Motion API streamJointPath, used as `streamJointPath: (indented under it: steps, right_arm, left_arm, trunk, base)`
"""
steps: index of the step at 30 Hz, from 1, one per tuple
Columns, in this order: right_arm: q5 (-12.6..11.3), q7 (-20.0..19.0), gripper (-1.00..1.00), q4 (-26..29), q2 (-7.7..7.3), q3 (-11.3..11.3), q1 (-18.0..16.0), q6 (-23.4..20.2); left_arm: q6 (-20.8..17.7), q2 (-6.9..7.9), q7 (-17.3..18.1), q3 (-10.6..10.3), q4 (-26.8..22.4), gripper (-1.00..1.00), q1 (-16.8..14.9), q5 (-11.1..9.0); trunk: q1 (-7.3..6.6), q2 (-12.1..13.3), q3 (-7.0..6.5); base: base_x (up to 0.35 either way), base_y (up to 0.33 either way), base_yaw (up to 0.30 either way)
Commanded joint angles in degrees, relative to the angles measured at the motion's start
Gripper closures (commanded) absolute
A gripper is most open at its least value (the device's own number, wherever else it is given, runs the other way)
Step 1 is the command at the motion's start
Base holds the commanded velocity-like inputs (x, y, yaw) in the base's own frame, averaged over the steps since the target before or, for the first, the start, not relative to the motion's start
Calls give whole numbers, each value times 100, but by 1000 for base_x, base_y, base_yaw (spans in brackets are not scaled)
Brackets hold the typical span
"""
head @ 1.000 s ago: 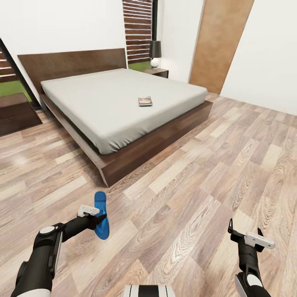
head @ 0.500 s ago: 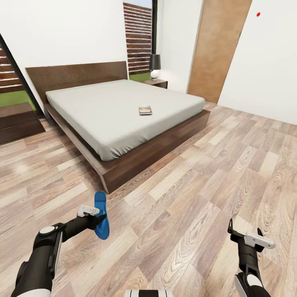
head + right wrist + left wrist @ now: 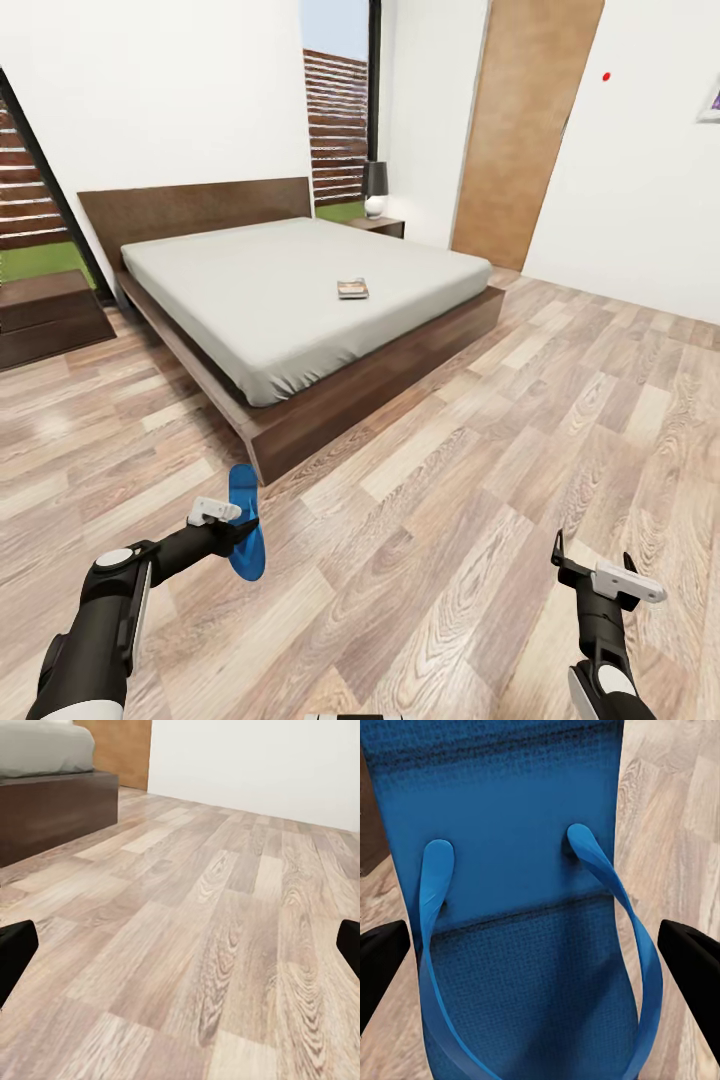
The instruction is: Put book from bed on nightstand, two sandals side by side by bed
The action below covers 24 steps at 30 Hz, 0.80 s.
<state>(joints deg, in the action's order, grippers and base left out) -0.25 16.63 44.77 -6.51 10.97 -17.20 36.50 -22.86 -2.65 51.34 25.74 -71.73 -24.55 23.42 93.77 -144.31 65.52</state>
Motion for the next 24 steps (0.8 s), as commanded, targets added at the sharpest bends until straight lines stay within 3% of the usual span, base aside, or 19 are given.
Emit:
streamJointPath:
  steps: [1,14,24]
  right_arm:
    - [-2,18,-100,-3,-1,-5,-3,15]
    - [-25,44,-100,-40,14,-29,-3,16]
    - [-36,57,-100,-583,-1,-17,-3,21]
  left_arm:
    - [-43,-7,43,19,-8,100,-6,31]
    - [-43,-7,43,12,-4,100,-6,31]
    - [-43,-14,50,-11,50,100,-6,40]
  trunk:
    - [-3,0,-18]
    - [-37,17,-306]
    - [-63,30,-528]
  base:
    - [0,0,0]
    - [0,0,0]
    - [0,0,0]
